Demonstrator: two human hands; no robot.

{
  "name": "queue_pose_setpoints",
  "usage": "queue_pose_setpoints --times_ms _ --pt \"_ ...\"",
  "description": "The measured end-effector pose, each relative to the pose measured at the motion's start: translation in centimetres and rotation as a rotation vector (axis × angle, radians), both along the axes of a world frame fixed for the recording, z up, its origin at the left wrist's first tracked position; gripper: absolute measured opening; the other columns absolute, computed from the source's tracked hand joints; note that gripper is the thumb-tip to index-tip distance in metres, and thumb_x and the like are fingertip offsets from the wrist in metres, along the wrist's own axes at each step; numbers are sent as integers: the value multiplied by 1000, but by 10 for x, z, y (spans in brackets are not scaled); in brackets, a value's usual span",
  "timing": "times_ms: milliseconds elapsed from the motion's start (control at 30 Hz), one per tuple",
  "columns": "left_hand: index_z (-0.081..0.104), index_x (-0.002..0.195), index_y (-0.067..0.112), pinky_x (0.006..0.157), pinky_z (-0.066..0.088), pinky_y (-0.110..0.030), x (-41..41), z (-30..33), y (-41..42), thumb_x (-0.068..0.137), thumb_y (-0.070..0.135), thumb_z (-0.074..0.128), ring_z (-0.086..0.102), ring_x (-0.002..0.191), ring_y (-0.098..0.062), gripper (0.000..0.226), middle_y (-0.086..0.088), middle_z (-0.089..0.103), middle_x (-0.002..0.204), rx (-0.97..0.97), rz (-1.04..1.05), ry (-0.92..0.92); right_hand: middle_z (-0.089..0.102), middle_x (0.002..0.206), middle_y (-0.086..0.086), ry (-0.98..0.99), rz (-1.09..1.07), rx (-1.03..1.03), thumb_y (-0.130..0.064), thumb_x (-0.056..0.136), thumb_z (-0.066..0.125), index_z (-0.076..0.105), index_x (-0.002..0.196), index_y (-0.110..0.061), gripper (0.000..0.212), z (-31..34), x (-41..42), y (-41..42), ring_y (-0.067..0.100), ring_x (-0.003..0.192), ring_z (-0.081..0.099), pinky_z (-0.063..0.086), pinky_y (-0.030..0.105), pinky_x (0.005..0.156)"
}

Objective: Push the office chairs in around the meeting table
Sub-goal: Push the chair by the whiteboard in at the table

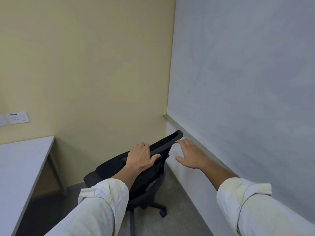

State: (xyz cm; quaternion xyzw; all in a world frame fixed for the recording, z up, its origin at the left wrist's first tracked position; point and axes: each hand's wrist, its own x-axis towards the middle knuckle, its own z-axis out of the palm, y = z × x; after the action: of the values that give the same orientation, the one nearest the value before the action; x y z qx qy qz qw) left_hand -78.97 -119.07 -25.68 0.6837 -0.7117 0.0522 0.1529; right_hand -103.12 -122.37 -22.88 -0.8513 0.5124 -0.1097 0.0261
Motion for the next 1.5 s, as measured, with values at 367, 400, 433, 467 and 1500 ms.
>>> queue_pose_setpoints --times_ms 367,400,433,467,1500 --pt "57 84 16 65 41 -36 15 -49 -75 76 92 29 54 68 -22 81 1 54 72 445 144 -98 49 129 6 153 151 76 -39 85 63 51 130 -22 50 -55 19 -160 27 117 42 42 39 96" --pt "55 83 17 62 40 -36 14 -52 -72 75 92 28 53 65 -22 80 1 54 73 405 178 -118 50 124 4 152 177 68 -38 83 64 53 125 -22 46 -56 20 -170 26 115 42 42 38 94" --pt "54 82 16 60 39 -35 14 -55 -68 76 91 29 53 64 -22 79 0 55 74 368 208 -139 51 118 3 174 212 80 -38 82 65 55 119 -23 41 -57 20 -179 25 112 43 42 37 92" --pt "54 83 16 59 39 -35 14 -58 -64 78 90 31 54 63 -22 77 -1 57 75 343 236 -157 52 112 1 208 258 103 -38 81 64 57 112 -23 35 -58 20 -186 23 108 45 41 36 89" --pt "47 72 23 57 38 -32 24 -55 34 78 50 44 46 55 -18 28 5 53 69 337 825 -47 44 49 -6 298 945 -89 -35 59 52 45 51 -21 17 -77 154 -215 18 47 42 26 30 48"
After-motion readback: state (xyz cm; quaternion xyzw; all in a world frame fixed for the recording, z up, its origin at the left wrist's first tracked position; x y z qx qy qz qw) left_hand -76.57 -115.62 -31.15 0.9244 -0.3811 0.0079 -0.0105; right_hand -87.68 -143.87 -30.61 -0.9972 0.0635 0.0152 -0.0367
